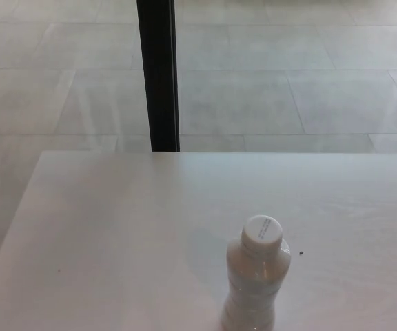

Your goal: The robot uses its left hand to to lift the bottle kept on the middle of the desk and tilts it towards its right hand. It then uses its right hand to rotate its cap to open it and places the bottle and cap back on the desk

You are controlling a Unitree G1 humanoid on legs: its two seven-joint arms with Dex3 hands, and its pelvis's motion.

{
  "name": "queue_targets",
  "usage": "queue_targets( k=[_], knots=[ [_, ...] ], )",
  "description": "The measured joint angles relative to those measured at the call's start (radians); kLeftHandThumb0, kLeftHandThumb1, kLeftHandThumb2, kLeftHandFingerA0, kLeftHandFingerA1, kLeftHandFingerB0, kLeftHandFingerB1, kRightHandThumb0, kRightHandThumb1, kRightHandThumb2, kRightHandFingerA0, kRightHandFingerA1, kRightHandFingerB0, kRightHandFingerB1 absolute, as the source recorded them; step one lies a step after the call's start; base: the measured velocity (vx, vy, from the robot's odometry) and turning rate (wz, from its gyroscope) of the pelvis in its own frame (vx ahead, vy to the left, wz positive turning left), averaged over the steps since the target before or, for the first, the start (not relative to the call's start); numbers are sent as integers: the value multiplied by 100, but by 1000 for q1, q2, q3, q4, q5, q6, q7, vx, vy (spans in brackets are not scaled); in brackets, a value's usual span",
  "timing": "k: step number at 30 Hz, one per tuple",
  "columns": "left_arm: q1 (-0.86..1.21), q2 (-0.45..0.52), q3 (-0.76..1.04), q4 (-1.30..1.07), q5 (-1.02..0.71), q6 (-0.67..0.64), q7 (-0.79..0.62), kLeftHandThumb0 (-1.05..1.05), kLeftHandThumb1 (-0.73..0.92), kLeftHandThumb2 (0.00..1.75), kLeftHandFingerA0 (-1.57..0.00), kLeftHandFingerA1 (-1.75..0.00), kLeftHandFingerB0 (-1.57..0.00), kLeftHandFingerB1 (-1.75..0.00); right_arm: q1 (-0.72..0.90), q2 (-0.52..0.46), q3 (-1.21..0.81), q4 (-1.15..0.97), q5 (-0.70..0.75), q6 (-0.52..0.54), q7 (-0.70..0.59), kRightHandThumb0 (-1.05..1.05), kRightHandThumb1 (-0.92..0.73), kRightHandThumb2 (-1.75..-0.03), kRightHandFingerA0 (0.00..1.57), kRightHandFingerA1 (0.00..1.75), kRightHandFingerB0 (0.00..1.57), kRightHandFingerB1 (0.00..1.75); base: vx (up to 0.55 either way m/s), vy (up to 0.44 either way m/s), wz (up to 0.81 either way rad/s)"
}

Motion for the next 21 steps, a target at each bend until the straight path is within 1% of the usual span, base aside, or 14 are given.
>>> queue_targets(
  k=[1, 2, 3, 7, 8, 9, 10, 13, 14, 15, 16, 17, 18, 21],
  knots=[
    [-4, 0, 19, 12, -13, -5, -4, -66, 39, 76, -4, -50, -12, -44, -5, -2, -23, 0, 15, -4, 6, -69, -58, -89, 19, 48, 6, 38, 0, 0, 0],
    [-9, 0, 37, 20, -24, -8, -10, -67, 49, 57, 0, -32, -8, -28, -11, -3, -42, -1, 28, -5, 15, -36, -49, -104, 0, 49, 0, 49, 0, 0, 0],
    [-14, -1, 54, 24, -34, -8, -16, -79, 46, 84, -5, -6, -13, -10, -18, -3, -61, -2, 40, -4, 24, -74, -59, -94, 2, 35, 8, 24, 0, 0, 0],
    [-43, 0, 113, 25, -72, -9, -37, -97, 51, 88, 0, 0, 0, 0, -59, -21, -132, -2, 91, 0, 63, -95, -71, -99, 0, 0, 0, 0, 0, 0, 0],
    [-51, 1, 126, 20, -80, -9, -44, -103, 68, 64, 0, 0, 0, 0, -70, -28, -148, -7, 105, 4, 75, -93, -68, -103, 0, 4, 0, 7, 0, 0, 0],
    [-58, 4, 132, 9, -85, -10, -48, -96, 61, 94, 0, 0, 0, 0, -80, -39, -165, -13, 118, 8, 87, -93, -64, -96, 0, 0, 0, 5, 0, 0, 0],
    [-66, 8, 142, -8, -93, -11, -53, -103, 76, 64, 0, 0, 0, 0, -93, -52, -179, -20, 131, 13, 97, -105, -73, -105, 0, 0, 0, 2, 0, 0, 0],
    [-103, 36, 194, -59, -129, -24, -83, -105, 69, 62, 0, 0, 0, 0, -129, -107, -215, -70, 170, 36, 131, -96, -70, -101, 0, 0, 0, 0, 0, 0, 0],
    [-119, 50, 213, -73, -144, -28, -98, -105, 67, 62, 0, 0, 0, 0, -142, -125, -222, -92, 182, 42, 143, -91, -88, -66, 0, 0, 0, 0, 0, 0, 0],
    [-132, 60, 228, -86, -156, -30, -110, -101, 49, 92, 0, 0, 0, 0, -150, -136, -226, -112, 190, 47, 151, -92, -87, -68, 0, 0, 0, 0, 0, 0, 0],
    [-147, 71, 245, -100, -171, -30, -125, -105, 65, 60, 0, 0, 0, 0, -159, -147, -231, -131, 198, 51, 161, -94, -86, -64, 0, 0, 0, 0, 0, 0, 0],
    [-158, 81, 259, -113, -183, -30, -138, -105, 65, 62, 0, 0, 0, 0, -168, -154, -235, -148, 206, 55, 169, -92, -88, -66, 0, 0, 0, 0, 0, 0, 0],
    [-171, 92, 274, -133, -198, -30, -154, -105, 56, 102, 0, 0, 0, 0, -177, -160, -239, -172, 217, 60, 179, -85, -87, -79, 0, 0, 0, 0, 0, 0, 0],
    [-209, 129, 305, -205, -238, -29, -199, -105, 56, 101, 0, 0, 0, -1, -199, -176, -247, -267, 249, 83, 216, -91, -71, -100, 0, 1, 0, 0, 0, 0, 0]
  ],
)
